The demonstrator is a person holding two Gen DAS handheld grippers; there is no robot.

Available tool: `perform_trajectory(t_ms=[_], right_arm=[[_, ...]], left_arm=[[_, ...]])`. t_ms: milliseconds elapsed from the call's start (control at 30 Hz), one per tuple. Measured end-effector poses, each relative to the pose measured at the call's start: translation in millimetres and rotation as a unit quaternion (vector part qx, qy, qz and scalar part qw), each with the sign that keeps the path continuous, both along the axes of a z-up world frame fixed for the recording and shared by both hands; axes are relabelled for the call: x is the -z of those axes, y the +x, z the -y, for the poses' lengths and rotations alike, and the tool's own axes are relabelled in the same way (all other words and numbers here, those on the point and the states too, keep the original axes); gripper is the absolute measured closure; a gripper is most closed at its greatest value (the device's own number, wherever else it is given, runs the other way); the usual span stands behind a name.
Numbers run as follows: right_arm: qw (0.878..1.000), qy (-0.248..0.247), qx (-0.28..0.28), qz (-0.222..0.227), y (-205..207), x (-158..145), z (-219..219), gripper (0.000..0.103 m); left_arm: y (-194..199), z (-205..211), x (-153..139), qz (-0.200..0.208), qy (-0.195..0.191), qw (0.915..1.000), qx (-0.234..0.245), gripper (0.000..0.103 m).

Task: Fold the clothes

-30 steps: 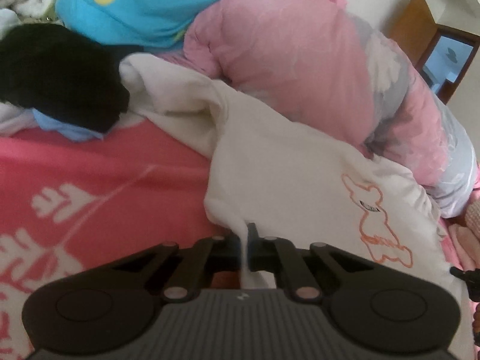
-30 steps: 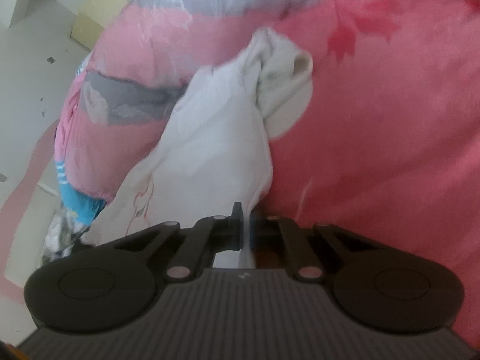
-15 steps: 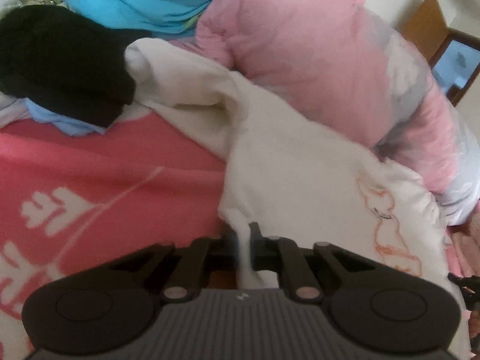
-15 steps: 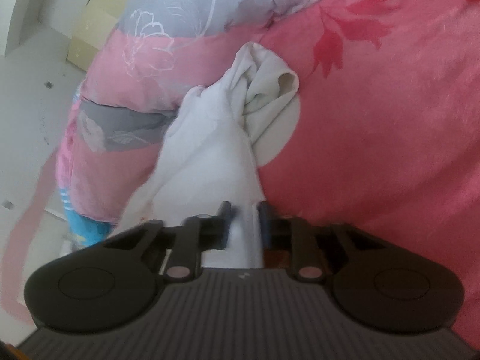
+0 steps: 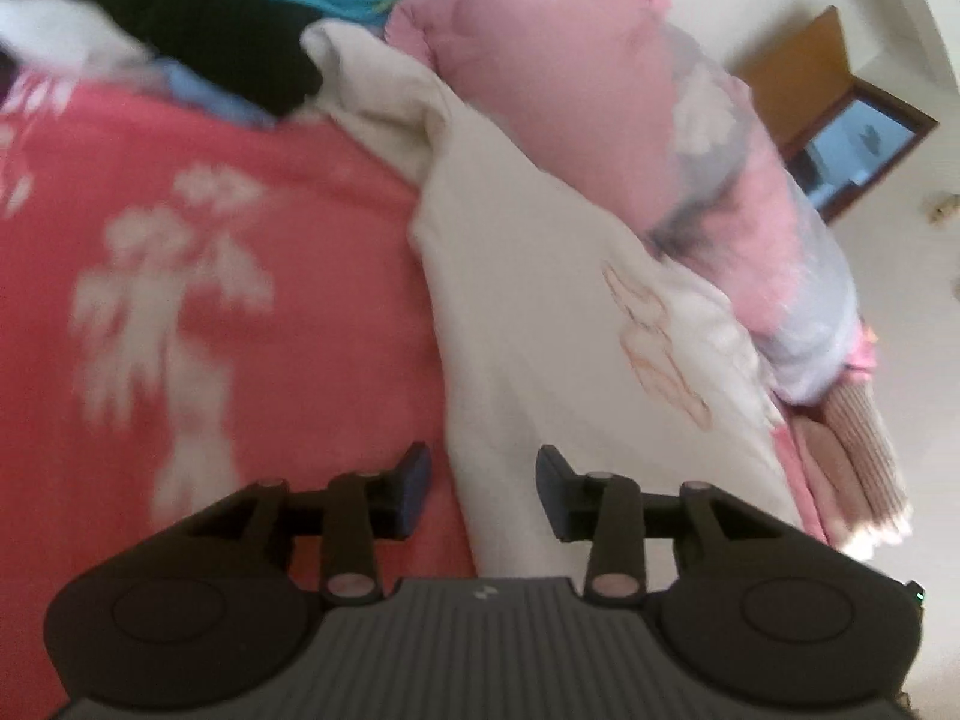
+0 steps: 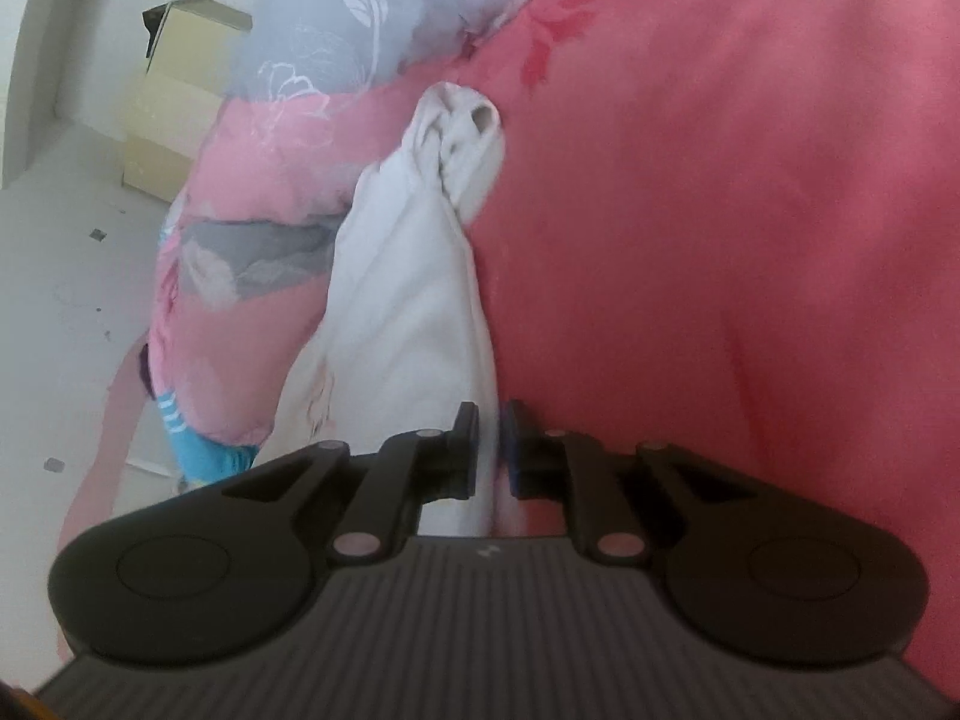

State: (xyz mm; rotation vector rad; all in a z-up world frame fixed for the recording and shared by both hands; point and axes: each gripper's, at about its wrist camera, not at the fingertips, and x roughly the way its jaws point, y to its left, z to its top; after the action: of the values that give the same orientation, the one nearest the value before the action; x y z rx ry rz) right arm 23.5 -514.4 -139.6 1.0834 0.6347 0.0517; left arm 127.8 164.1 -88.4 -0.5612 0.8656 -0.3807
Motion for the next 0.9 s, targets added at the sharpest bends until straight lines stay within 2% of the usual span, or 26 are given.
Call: perform_trajectory(t_ms=[133,333,567,767,900], right_arm=[[1.000,0.013,-0.008,-0.007,-39,-2,-16,0.095],[0.999,0.020,-0.028,-0.021,-66,-3,-42,0.095],[0.998,0.047,-0.022,-0.020,-73,0,-49,0.094],[0.998,0.063,0.010,-0.014,-88,1,-35,0.088],[0.998,0.050,-0.006,-0.022,-73,3,-37,0.084]], left_arm=[[-40,9,7,0.003,-0.009,0.9997,0.023,0.067],[-72,15,14,0.008,-0.021,0.9989,0.042,0.073],[-80,12,19,-0.005,-0.038,0.9984,0.040,0.075],[-80,8,26,-0.013,-0.055,0.9977,0.039,0.077],[-73,16,26,-0.013,-0.051,0.9979,0.038,0.078]])
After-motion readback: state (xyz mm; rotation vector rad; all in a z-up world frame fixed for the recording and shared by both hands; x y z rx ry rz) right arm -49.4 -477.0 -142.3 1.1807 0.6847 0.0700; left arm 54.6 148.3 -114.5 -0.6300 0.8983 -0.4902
